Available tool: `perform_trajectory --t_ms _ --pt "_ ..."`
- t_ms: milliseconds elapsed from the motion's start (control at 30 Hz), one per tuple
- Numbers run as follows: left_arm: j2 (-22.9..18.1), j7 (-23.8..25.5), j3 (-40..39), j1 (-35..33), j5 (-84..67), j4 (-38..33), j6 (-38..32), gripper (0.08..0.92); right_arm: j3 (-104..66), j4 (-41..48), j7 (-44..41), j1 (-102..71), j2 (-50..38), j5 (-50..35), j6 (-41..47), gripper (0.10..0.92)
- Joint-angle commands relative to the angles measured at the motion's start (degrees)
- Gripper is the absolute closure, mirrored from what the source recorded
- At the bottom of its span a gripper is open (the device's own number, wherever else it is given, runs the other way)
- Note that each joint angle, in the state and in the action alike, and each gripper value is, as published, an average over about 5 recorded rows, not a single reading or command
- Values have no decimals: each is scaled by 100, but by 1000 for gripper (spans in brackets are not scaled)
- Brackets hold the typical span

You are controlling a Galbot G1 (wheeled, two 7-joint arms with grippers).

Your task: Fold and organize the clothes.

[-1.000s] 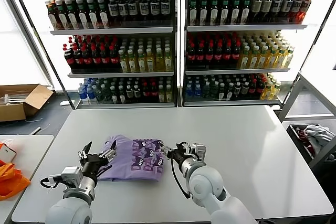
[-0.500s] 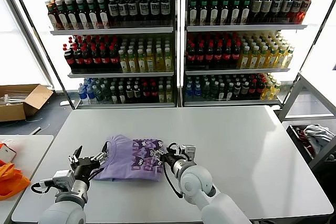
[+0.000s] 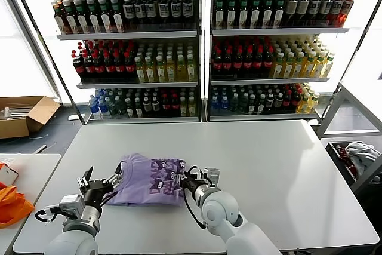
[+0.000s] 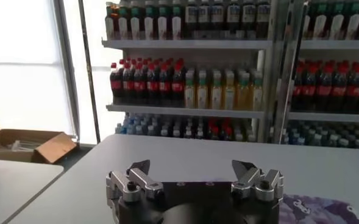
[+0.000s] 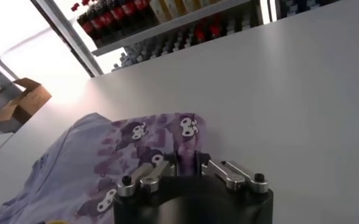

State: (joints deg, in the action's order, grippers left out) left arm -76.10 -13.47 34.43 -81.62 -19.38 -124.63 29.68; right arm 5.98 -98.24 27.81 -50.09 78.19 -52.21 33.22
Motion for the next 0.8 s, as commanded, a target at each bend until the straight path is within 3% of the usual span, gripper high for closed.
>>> perform_trajectory --t_ms 33,233,533,800 --pt "-8 -12 21 -42 4 -7 -4 177 -36 -115 74 -29 -93 177 2 767" --pt "-47 -13 -57 -39 11 -9 -4 177 -260 -389 -39 15 -667 297 16 915" --pt "-155 -17 -225 82 19 69 -2 177 -1041 -586 -268 -374 -1813 353 17 917" --pt "-229 -10 -403 185 23 116 2 177 -1633 -440 -667 -586 -1824 1138 -9 906"
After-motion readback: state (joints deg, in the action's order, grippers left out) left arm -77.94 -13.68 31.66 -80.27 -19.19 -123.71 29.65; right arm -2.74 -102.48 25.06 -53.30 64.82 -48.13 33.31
